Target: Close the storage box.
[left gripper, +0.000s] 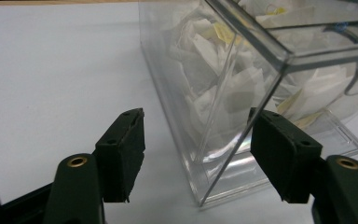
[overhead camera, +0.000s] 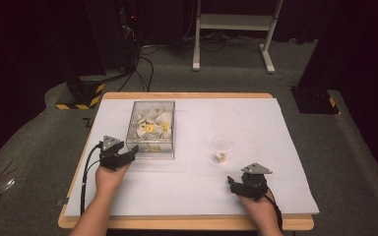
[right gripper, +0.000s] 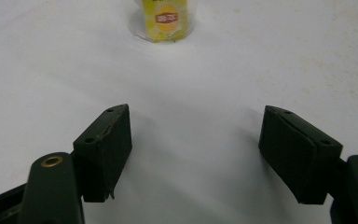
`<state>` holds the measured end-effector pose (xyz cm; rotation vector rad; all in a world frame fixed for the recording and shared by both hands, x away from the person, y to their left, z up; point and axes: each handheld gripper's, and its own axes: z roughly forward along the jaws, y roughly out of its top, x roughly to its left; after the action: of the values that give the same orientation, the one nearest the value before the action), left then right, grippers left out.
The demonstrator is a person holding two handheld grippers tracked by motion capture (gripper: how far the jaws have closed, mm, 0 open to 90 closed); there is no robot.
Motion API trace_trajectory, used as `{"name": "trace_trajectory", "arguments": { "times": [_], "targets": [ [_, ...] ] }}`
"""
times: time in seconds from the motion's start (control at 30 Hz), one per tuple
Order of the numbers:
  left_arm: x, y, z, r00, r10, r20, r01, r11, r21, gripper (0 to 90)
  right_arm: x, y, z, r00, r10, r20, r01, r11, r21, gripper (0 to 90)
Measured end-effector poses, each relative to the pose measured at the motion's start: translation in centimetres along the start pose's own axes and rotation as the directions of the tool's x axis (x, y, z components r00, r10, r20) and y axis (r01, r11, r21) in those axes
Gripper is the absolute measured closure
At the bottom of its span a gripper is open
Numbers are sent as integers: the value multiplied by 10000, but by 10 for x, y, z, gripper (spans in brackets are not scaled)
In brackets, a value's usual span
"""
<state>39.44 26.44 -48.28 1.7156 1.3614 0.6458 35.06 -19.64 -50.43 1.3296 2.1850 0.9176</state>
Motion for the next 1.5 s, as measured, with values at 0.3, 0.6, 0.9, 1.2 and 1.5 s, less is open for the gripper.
{"name": "trace_trajectory", "arguments": {
  "times": [0.3,0.6,0.9,1.2,1.5],
  "targets": [
    [8,-15,-17,9997,18,230,-23,9998,210,321,0,0,0,10000,-2,7,2,10000,-1,255],
    [16,-37,-37,9986,323,416,-362,9948,952,278,0,0,0,10000,-5,23,5,10000,3,254],
    [20,-56,-55,9956,919,173,-935,9795,1785,264,0,0,0,10000,-11,35,11,10000,4,254],
    [20,-69,-66,9913,1296,-229,-1234,9757,1810,225,1,0,0,10000,-15,41,15,10000,-5,254],
    [20,-70,-66,9922,1176,-402,-1085,9772,1823,179,1,0,0,9999,-25,122,25,10000,-16,253]
  ]
}}
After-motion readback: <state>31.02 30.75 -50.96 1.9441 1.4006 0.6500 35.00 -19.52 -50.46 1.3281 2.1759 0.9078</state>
